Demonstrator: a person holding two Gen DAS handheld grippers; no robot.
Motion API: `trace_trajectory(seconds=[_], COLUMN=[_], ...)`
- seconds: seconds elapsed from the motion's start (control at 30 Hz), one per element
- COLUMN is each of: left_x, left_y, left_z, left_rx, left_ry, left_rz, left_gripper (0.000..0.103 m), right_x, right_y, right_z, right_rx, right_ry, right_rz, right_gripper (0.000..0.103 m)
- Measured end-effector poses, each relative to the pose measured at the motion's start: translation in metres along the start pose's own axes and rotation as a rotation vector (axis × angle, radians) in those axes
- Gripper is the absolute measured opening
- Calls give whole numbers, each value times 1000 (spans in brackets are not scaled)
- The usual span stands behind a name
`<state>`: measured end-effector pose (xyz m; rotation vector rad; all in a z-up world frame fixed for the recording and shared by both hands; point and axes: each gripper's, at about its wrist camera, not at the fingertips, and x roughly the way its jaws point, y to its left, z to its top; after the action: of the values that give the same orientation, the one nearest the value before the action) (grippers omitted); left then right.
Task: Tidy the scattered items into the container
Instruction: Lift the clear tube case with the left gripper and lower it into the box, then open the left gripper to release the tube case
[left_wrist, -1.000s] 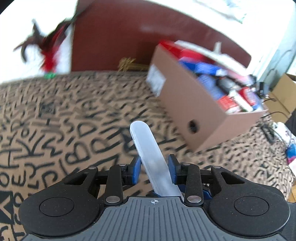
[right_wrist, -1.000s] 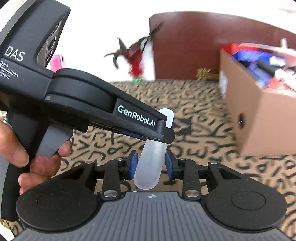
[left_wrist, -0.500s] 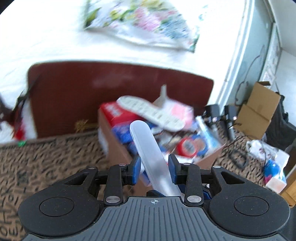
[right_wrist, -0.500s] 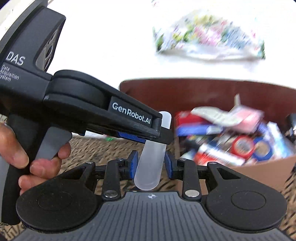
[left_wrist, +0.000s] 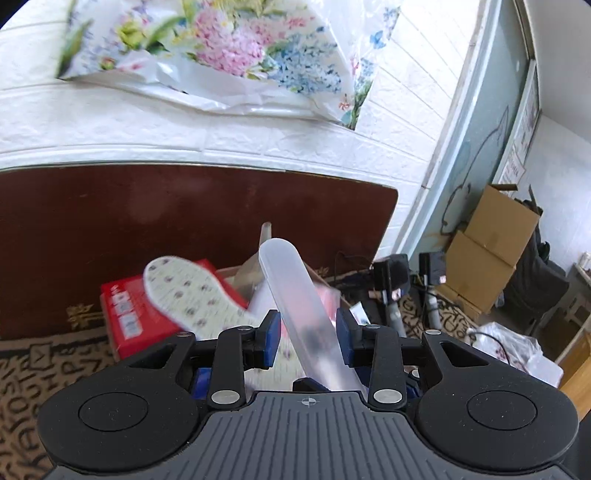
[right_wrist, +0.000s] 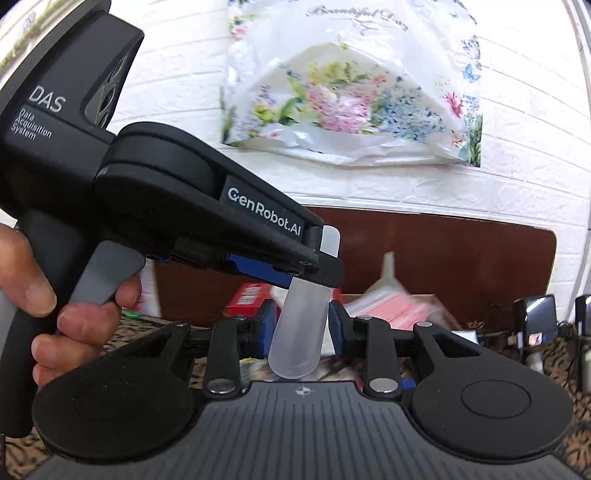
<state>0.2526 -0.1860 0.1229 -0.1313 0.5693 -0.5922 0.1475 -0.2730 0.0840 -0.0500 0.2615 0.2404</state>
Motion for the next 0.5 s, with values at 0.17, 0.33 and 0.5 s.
trace_trajectory(seconds=[0.17,0.33,0.5], left_x=[38,59,71], left_y=[18,38,52], left_z=[12,16,13], left_rx=[-47,-78,-100], left_ry=[19,32,53], left_rz=[-4,21,35], left_gripper=[32,32,33], right_x=[37,72,96], right_y=[-19,-21,-22], right_z=[2,-1,-6], right_rx=[0,-52,-67], right_ry=[35,66,95], right_rz=[6,25,45], right_gripper=[34,34,34])
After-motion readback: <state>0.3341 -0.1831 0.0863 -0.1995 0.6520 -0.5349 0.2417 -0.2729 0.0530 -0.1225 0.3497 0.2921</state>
